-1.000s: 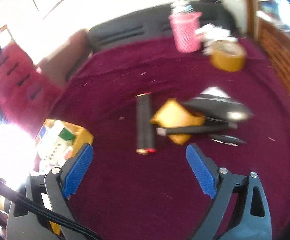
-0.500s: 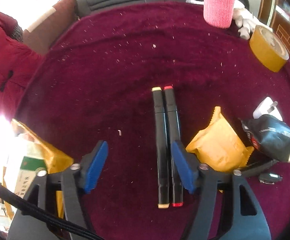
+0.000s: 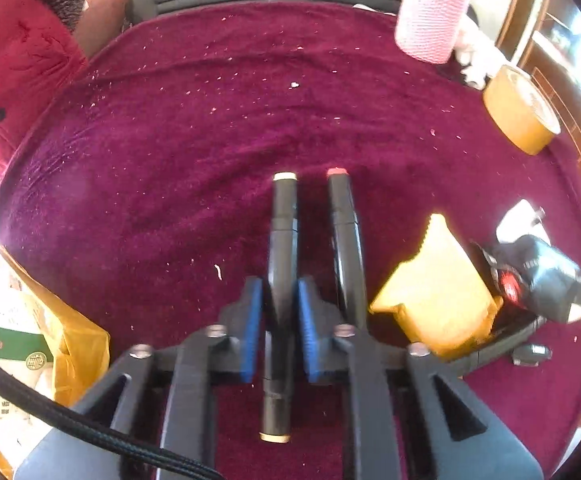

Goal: Organize objects
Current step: 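Grasp a black marker with the right tool while the left carries the white cap over the tray, then lower the black marker and white cap into the tray and open both tools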

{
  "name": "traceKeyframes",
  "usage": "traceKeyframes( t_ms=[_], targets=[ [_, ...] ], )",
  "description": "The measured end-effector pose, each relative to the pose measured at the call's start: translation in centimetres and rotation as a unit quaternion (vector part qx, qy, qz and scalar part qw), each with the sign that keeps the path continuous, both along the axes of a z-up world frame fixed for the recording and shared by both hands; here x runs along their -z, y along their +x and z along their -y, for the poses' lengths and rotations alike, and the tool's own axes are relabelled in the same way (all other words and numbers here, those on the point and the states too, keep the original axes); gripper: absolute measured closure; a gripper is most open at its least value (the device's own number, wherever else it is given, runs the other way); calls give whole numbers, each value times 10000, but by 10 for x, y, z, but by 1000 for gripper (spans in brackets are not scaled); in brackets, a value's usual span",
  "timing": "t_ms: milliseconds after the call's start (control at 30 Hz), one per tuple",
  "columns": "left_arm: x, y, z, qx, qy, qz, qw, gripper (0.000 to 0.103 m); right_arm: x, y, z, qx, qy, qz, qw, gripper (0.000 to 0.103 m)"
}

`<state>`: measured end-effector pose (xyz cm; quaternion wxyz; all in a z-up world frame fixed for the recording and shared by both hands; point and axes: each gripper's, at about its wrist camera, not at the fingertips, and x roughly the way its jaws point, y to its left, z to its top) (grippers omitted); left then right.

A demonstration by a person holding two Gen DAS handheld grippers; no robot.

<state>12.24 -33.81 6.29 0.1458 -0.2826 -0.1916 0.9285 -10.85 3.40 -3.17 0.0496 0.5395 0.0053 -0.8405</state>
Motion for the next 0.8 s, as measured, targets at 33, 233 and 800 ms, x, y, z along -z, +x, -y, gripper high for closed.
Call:
traceKeyframes(
  t_ms=[33, 233, 800],
  targets=[
    [-2, 3, 1, -10, 1, -18, 10000, 81, 0, 3, -4, 81, -122, -28, 9999, 91],
    [-12, 15, -4, -128, -115, -71, 9998, 81, -3, 19, -23, 344, -971, -115, 9946, 91],
    [-5, 22, -17, -371, -549, 473, 9967, 81, -53, 128, -17, -594, -2750, -430, 9586, 90]
  ],
)
